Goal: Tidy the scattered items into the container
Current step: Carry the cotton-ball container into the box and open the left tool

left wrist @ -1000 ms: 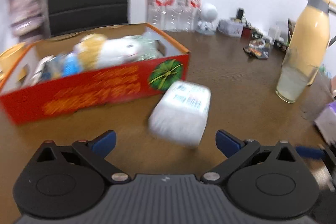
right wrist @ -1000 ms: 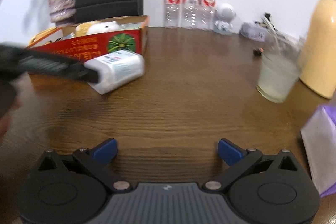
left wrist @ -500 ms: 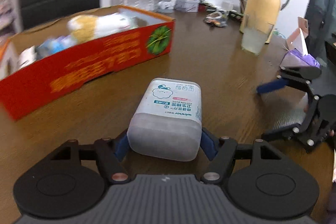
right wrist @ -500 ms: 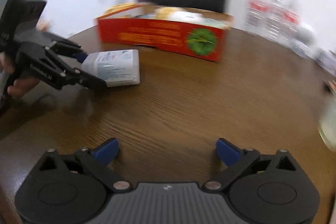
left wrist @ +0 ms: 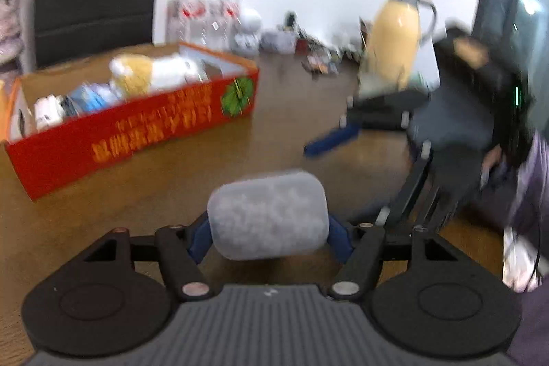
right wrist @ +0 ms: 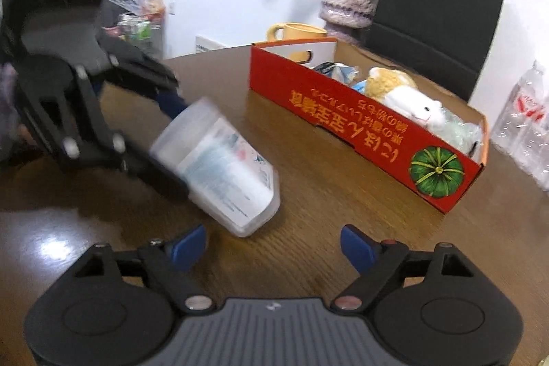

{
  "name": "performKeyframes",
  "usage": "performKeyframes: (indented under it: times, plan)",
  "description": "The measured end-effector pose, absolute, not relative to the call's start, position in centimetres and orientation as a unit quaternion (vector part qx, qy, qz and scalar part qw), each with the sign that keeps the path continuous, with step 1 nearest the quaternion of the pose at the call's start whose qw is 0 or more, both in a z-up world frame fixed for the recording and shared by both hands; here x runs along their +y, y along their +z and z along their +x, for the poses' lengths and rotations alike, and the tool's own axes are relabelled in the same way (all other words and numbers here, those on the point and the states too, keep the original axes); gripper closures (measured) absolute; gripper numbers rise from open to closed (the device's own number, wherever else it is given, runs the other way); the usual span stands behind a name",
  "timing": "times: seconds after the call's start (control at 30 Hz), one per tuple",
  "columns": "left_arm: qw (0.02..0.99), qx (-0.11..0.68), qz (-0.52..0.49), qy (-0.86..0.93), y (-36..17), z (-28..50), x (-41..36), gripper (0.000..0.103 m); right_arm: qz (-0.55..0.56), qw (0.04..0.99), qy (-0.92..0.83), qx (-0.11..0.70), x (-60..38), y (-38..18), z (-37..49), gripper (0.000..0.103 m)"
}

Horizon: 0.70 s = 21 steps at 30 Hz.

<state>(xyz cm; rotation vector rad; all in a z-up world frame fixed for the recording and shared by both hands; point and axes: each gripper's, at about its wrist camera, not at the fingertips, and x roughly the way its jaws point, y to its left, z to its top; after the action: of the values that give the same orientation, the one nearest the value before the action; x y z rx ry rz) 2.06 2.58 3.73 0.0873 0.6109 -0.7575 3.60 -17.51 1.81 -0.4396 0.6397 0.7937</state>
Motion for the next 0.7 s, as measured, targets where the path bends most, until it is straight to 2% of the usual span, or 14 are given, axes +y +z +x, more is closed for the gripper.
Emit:
performKeyframes:
  times: [0.2, 0.4, 0.5, 0.63, 0.7]
  plan:
    - [0.928, 0.245, 0.037, -0.278, 8.2, 3.9, 1.5, 0.036, -0.166, 0.879, 0.330, 0.300, -17.2, 1.7, 4.4, 0.018]
    - [0.952, 0.260, 0.025, -0.157, 12.3, 12.4, 2.0, 0.036, -0.082, 0.922, 0.282, 0.253, -18.0, 3.8, 5.9, 0.018]
    - [0.948, 0.303, 0.052, -0.083, 11.8, 18.4, 1.9, 0.036, -0.025, 0.935, 0.264, 0.236, -18.9, 4.6, 6.9, 0.017]
    - [0.928, 0.367, 0.005, -0.063, 9.4, 22.5, 2.3, 0.035, 0.014, 0.941, 0.239, 0.241, -19.8, 5.6, 8.6, 0.017]
    - [0.925, 0.376, -0.008, -0.056, 8.4, 22.6, 2.4, 0.028, 0.007, 0.945, 0.218, 0.244, -19.8, 6.8, 9.9, 0.017]
